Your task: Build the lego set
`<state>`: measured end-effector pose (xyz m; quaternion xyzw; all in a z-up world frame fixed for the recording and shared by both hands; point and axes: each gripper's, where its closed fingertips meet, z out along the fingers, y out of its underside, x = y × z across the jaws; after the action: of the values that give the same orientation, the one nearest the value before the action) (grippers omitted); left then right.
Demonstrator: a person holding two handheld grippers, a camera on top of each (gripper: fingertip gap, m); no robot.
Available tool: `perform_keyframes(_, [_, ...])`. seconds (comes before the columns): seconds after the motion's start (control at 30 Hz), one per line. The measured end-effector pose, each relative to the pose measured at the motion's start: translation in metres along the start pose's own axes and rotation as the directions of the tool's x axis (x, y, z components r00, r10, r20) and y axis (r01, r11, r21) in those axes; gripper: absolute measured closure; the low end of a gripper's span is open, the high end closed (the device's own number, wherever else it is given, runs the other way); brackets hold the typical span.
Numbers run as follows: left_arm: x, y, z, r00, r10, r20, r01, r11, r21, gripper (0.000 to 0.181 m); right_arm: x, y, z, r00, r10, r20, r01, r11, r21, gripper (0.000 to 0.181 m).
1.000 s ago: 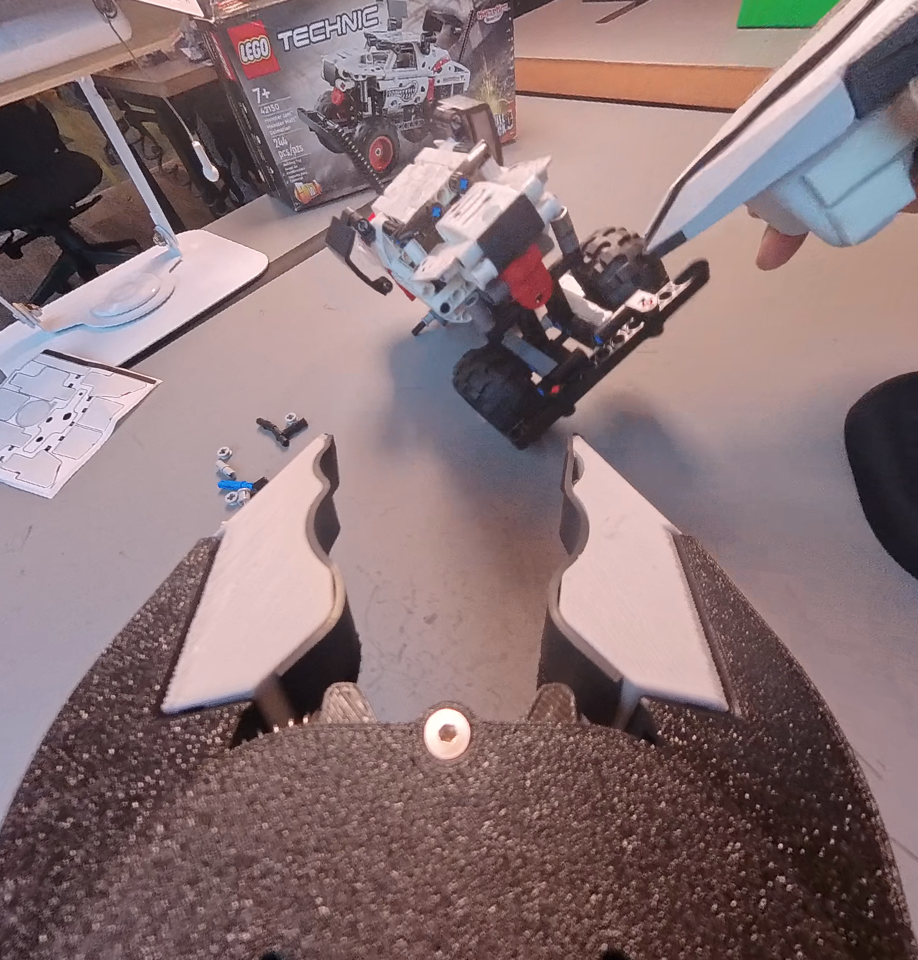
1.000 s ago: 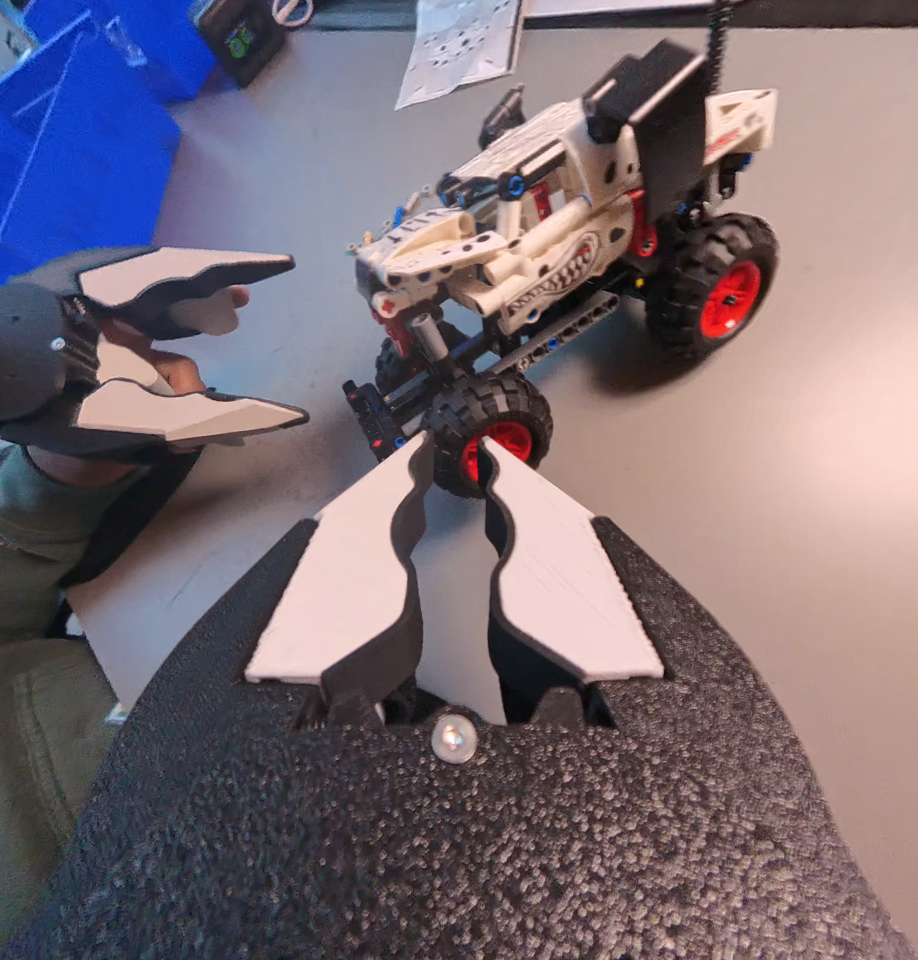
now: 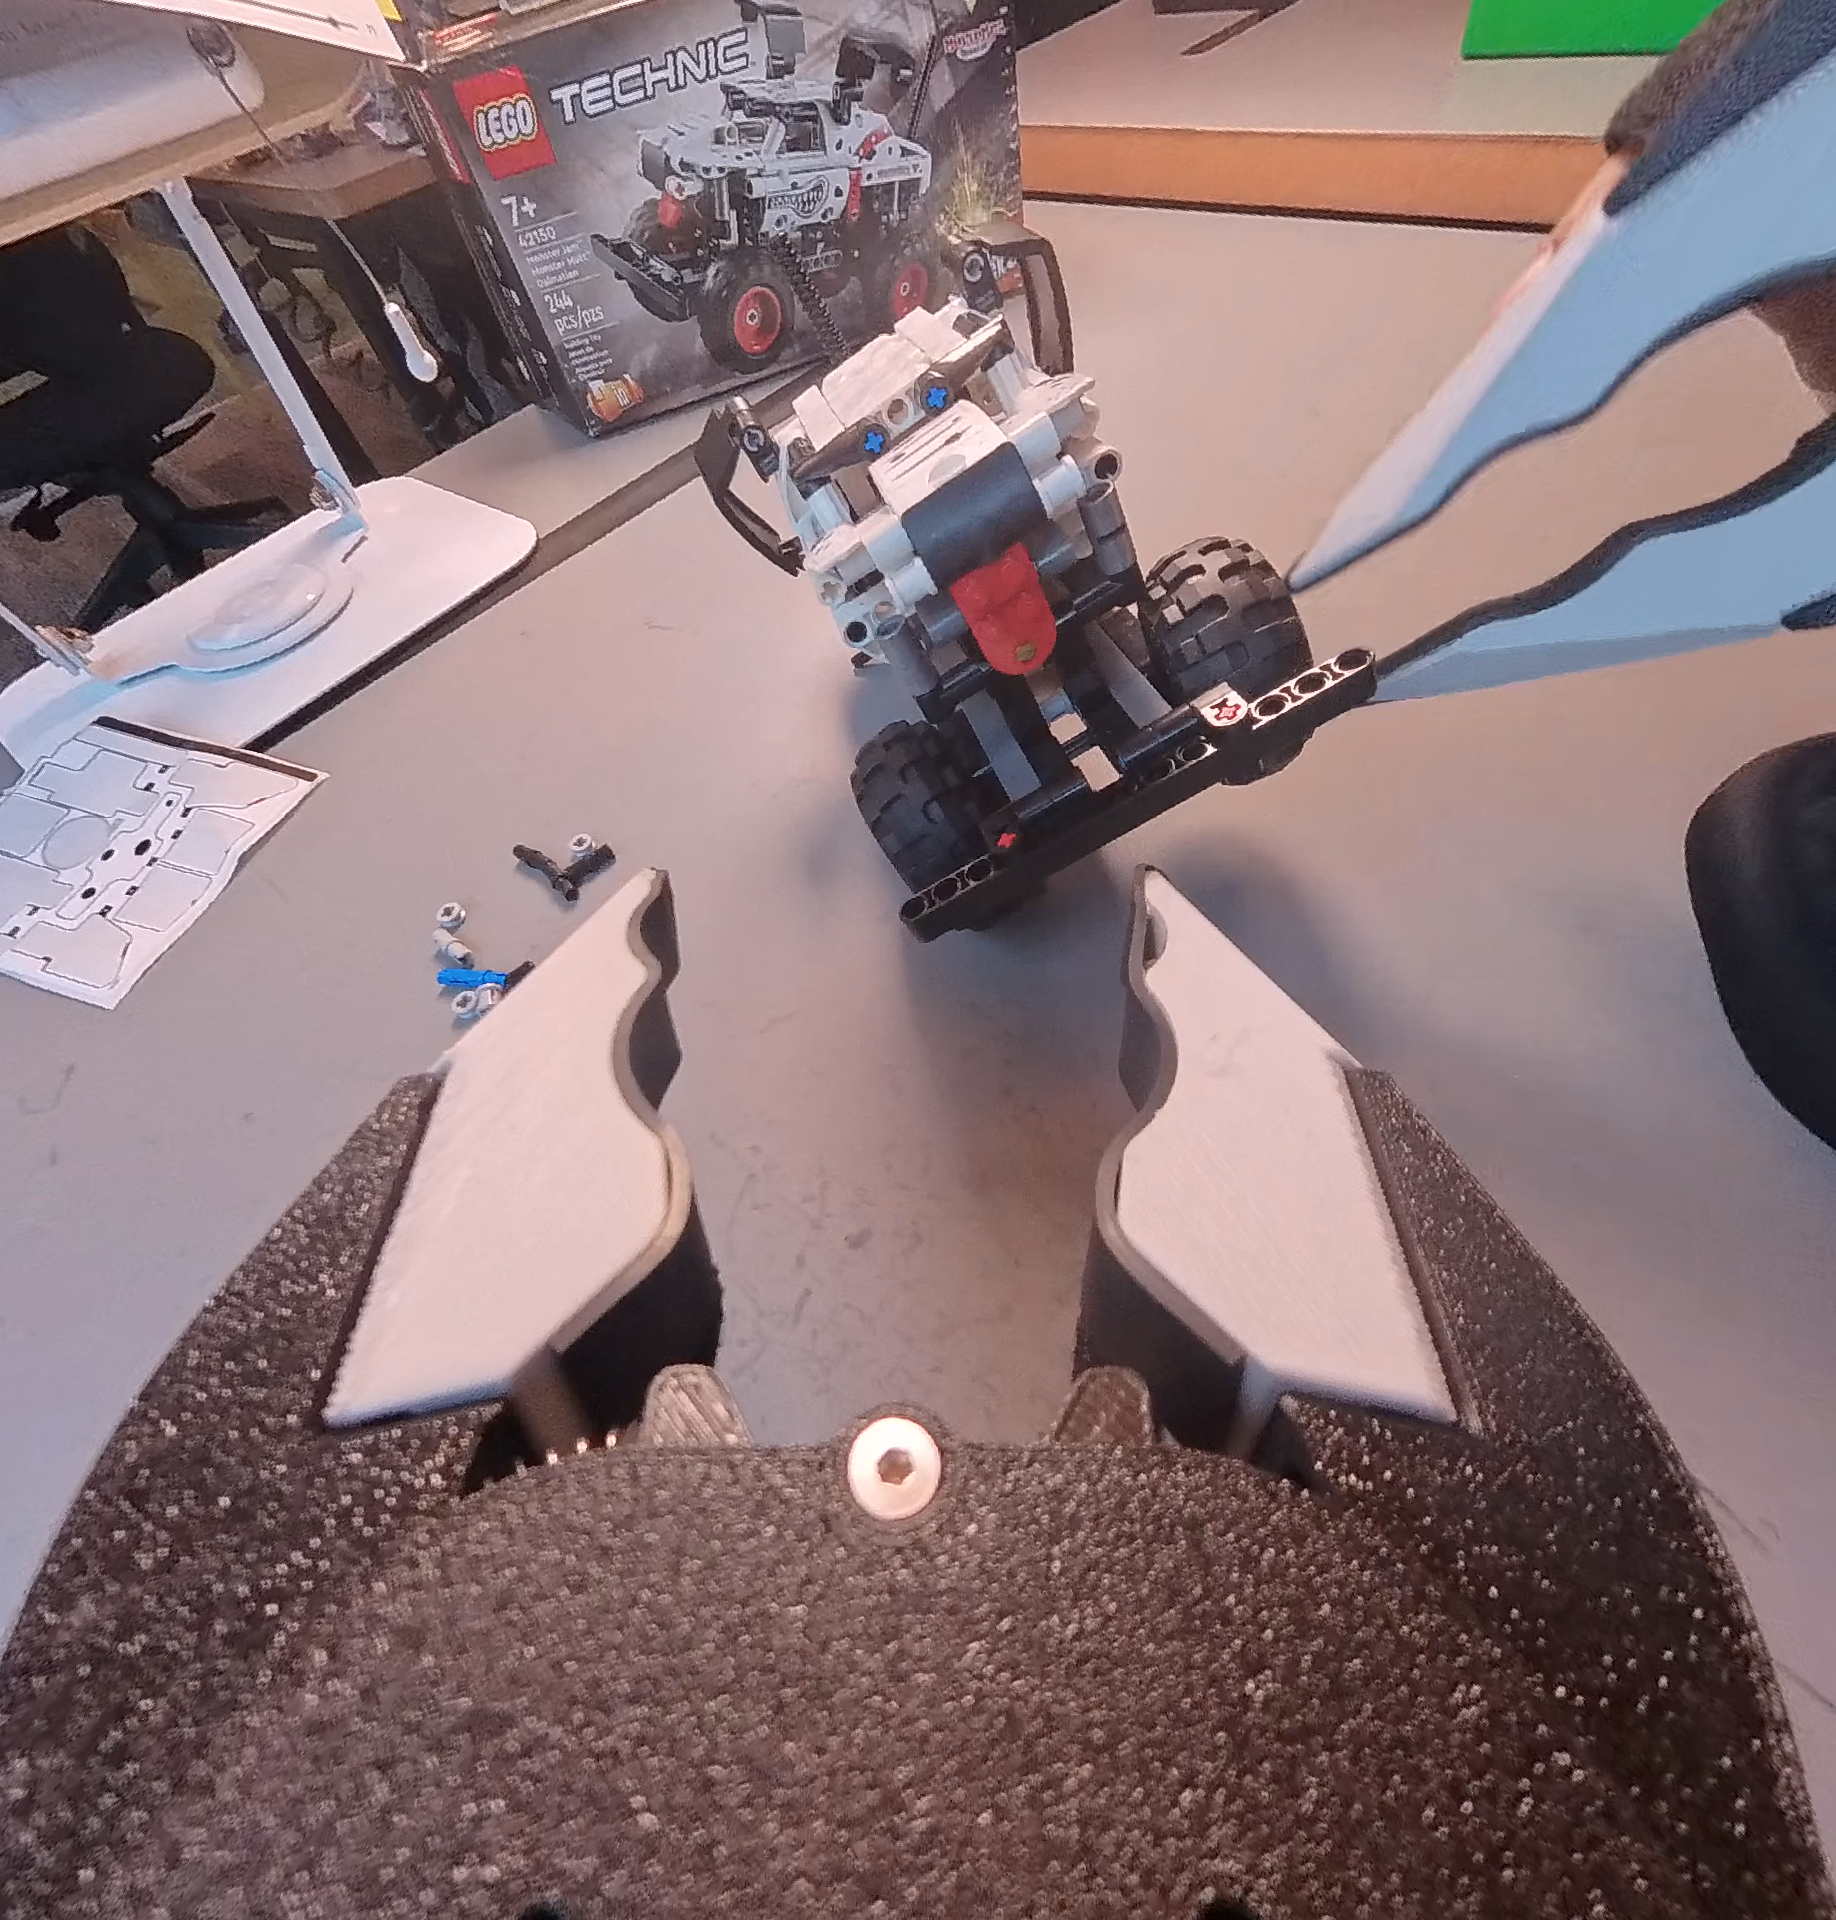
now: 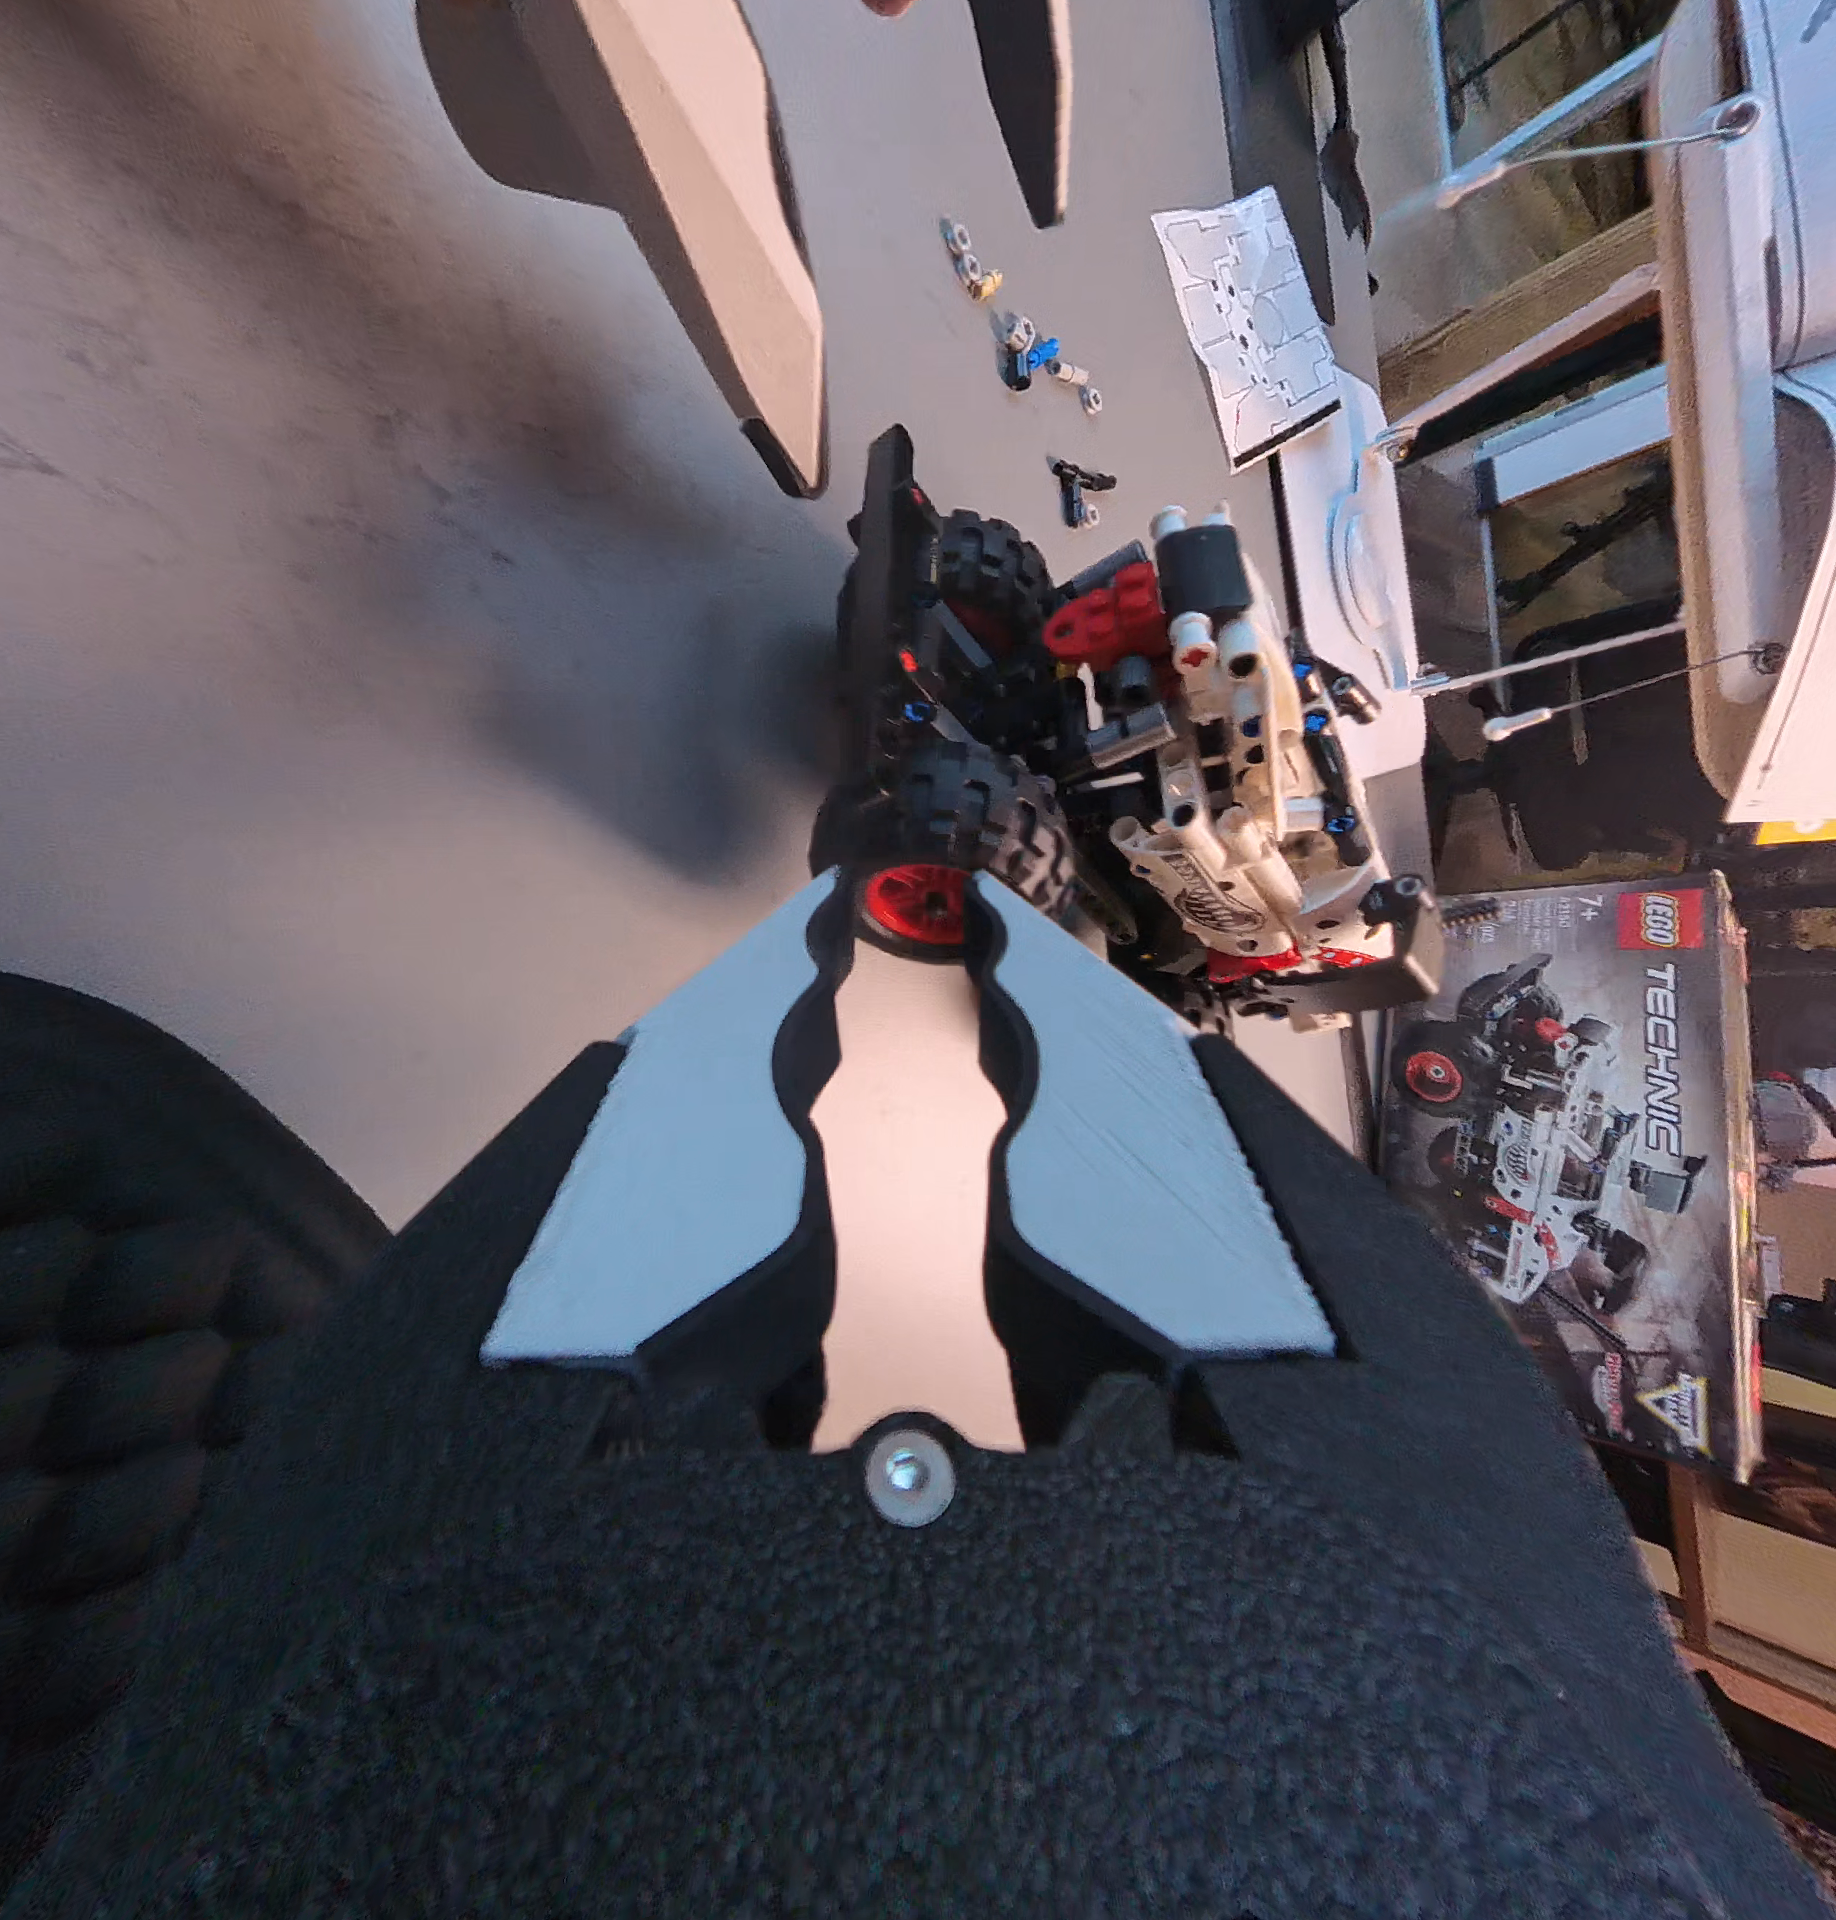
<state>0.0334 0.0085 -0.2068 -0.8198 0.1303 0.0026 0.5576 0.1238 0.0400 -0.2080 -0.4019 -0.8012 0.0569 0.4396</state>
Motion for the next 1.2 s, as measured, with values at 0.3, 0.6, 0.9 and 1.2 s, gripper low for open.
perform_keyframes(0.3, [0.002,0.003,0.003,1.0,0.018,-0.001,-0.018,1.0,-0.023,0.098,0.1,0.017,0.008,0.948,-0.279,-0.15,0.264,0.958,-0.116,0.126])
perform_keyframes(0.6, [0.002,0.002,0.002,1.0,-0.004,-0.018,0.004,1.0,-0.009,0.098,0.092,0.019,0.069,0.794,-0.608,-0.013,0.602,0.788,-0.129,0.108])
perform_keyframes(0.9, [0.003,0.0,0.0,1.0,0.008,-0.018,-0.008,1.0,-0.001,0.098,0.088,0.008,0.053,0.901,-0.429,0.072,0.434,0.879,-0.195,0.129])
perform_keyframes(1.2, [0.005,0.0,0.0,1.0,0.011,-0.024,-0.011,1.0,-0.002,0.099,0.122,0.051,0.004,0.984,-0.092,-0.153,-0.015,0.811,-0.585,0.131])
